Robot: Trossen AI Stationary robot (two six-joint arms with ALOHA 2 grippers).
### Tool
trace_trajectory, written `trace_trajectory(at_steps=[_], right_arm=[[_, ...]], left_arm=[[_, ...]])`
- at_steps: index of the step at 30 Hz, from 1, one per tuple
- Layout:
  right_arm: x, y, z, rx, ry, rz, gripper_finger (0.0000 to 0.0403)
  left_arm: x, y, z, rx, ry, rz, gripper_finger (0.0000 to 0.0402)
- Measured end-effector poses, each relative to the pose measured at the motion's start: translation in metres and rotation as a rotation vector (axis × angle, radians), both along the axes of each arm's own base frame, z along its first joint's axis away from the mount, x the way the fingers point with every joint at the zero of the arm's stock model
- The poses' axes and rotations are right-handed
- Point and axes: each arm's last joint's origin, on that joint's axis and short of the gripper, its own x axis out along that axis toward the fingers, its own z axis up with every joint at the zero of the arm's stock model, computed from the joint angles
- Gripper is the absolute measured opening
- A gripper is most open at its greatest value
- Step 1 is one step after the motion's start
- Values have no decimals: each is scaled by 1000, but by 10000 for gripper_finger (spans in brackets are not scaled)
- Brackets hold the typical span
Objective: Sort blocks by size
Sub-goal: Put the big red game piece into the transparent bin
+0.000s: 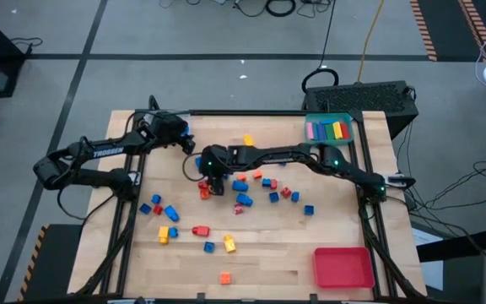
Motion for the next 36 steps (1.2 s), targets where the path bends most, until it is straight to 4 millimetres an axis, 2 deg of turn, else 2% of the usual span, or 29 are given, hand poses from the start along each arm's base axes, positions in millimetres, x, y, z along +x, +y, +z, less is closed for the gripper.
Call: trace_trajectory(at_steps=[4, 7, 11, 18, 24, 29, 33, 36], right_arm=[[-3, 5, 14, 29, -19, 29, 240], [-2, 14, 17, 57, -21, 70, 240], [-2, 22, 7, 56, 16, 95, 240], [-1, 21, -10, 54, 47, 88, 240], [0, 19, -12, 45, 43, 94, 237], [0, 19, -12, 43, 47, 97, 190], [-2, 19, -19, 52, 52, 89, 140], [-3, 19, -22, 64, 57, 74, 120]], left_arm=[[1, -1, 0, 1, -2, -9, 206], [1, -1, 1, 4, -3, -9, 206], [0, -3, 5, 24, -11, -33, 206], [-2, -13, 21, 96, -35, -100, 206], [-4, -31, 38, 125, -118, -203, 206], [-2, -46, 46, 139, -149, -361, 206], [-1, -60, 44, 95, -137, -483, 206], [1, -69, 41, 65, -110, -565, 206]])
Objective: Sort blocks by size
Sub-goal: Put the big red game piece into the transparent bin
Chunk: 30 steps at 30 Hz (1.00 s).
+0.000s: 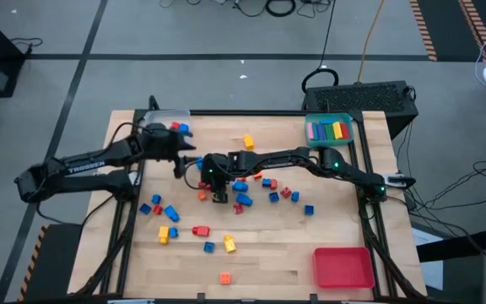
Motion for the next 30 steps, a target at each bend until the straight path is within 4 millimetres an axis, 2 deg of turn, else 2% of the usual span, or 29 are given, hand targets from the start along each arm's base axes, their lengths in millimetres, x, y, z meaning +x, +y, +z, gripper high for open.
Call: trace_trajectory(at_steps=[6, 9, 14, 19, 23, 30], right_arm=[[-2, 3, 5, 2, 6, 2, 124], [-5, 3, 20, -4, -7, -1, 124], [-11, 3, 56, -42, -73, -19, 123], [-16, 2, 68, -72, -74, -13, 123], [-16, 3, 74, -76, -96, -10, 123], [-16, 3, 71, -77, -82, -5, 123]], left_arm=[[5, -18, -5, -6, 44, -120, 206], [8, -25, -5, -7, 44, -163, 206], [12, -35, -3, 4, 24, -224, 206], [14, -39, -4, 9, 28, -246, 211], [17, -37, -9, 17, 62, -217, 244], [26, -33, -22, 51, 140, -202, 335]])
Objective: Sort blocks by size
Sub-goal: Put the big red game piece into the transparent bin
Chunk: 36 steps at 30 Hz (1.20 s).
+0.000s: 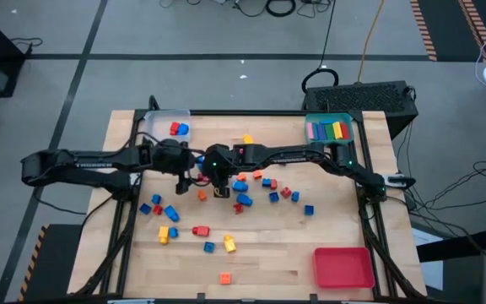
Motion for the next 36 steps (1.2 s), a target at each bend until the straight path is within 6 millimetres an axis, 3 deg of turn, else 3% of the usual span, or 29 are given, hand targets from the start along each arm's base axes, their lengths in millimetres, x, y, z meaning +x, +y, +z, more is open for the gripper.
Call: trace_trajectory(at_steps=[4, 10, 14, 23, 26, 31, 36], right_arm=[[2, -1, 2, -2, -32, 0, 123], [4, -1, 4, -5, -64, 7, 123], [4, -1, 4, -9, -63, 3, 123], [5, -2, 5, -8, -70, -6, 125], [5, -3, 5, -2, -69, -11, 142], [-1, -13, 6, -69, -30, -177, 200], [-12, -27, 33, -179, -71, -415, 243]], left_arm=[[4, 1, -4, 28, 13, -29, 355], [7, 2, -3, 42, -19, -37, 349], [8, 2, -3, 39, -22, -42, 305], [7, 1, -3, 14, -18, -57, 155], [7, 2, -3, 12, -20, -49, 138], [2, 15, -2, 13, -18, 148, 138], [-6, 33, 2, 30, -31, 389, 138]])
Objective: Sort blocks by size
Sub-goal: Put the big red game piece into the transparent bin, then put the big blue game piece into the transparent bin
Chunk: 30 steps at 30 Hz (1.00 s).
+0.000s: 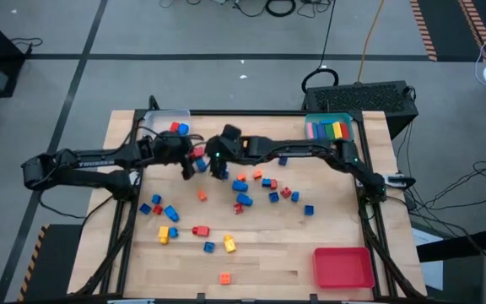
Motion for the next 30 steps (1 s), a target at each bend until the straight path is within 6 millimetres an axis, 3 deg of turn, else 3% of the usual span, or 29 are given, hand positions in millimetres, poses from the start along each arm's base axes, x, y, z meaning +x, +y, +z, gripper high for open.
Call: trace_trajectory(at_steps=[4, 12, 20, 26, 30], right_arm=[[1, -7, 6, 34, -67, -20, 252], [17, -14, -36, 142, -80, -25, 249], [43, -15, -66, 185, -275, 7, 249], [44, -22, -90, 249, -256, -72, 249], [44, -23, -93, 261, -254, -89, 249]], left_arm=[[-9, 16, 2, 39, -5, 218, 138], [-32, 47, 4, 93, 2, 521, 138], [-53, 67, 4, 57, -29, 718, 140], [-58, 69, 3, 30, -35, 766, 212], [-58, 69, 2, 35, -27, 776, 253]])
